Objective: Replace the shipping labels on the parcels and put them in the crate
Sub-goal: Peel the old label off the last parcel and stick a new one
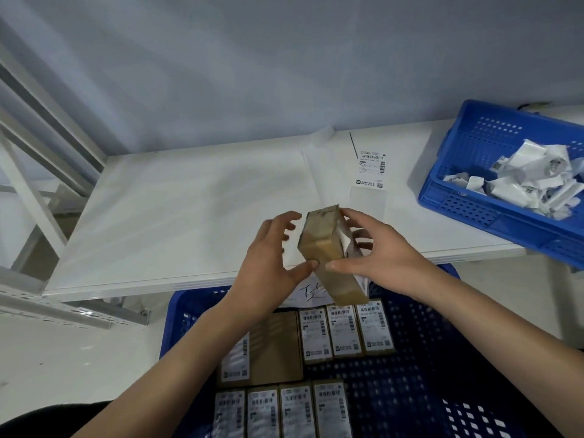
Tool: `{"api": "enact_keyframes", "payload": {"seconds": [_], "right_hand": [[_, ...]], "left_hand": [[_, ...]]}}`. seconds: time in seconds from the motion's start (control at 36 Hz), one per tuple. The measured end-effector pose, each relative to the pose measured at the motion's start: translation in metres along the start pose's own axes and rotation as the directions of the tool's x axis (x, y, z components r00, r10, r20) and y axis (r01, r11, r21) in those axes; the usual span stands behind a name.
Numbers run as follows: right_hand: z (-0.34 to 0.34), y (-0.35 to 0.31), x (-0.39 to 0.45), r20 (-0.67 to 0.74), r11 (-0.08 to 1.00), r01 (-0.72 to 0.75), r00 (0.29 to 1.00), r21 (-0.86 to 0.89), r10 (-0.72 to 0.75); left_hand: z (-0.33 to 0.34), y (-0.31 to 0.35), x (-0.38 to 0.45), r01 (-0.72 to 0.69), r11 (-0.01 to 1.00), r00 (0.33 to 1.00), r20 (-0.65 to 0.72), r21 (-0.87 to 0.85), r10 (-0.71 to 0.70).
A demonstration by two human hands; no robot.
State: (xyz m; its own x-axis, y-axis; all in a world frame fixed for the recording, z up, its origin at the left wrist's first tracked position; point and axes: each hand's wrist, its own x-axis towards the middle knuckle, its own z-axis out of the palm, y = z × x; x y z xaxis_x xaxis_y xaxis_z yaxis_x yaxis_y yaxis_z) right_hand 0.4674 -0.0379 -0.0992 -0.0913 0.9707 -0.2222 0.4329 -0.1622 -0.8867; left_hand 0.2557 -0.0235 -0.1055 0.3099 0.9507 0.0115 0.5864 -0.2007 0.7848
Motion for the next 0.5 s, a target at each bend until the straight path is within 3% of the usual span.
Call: {"api": "enact_keyframes", "payload": {"seconds": [0.14,0.31,0.5], "right_hand": [[0.0027,0.0036,0.0004,0.105,0.998,0.046,0.994,-0.05,-0.041],[-0.0008,-0.0014,-0.0027,0.203,0.997,0.077,0.977,-0.031,-0.069],[-0.0042,-0.0033,-0.0027,0.147,0.991,0.103,0.985,-0.084,-0.09]], "left_hand": [[-0.0069,0.0035,0.0013,-0.109,0.992,0.992,0.074,0.067,0.104],[-0.0077,0.0042,-0.0002,-0.101,0.994,0.985,0.143,0.052,0.092],[-0.0109,0.002,0.0021,-0.031,0.997,1.0,0.004,0.078,0.03]]}}
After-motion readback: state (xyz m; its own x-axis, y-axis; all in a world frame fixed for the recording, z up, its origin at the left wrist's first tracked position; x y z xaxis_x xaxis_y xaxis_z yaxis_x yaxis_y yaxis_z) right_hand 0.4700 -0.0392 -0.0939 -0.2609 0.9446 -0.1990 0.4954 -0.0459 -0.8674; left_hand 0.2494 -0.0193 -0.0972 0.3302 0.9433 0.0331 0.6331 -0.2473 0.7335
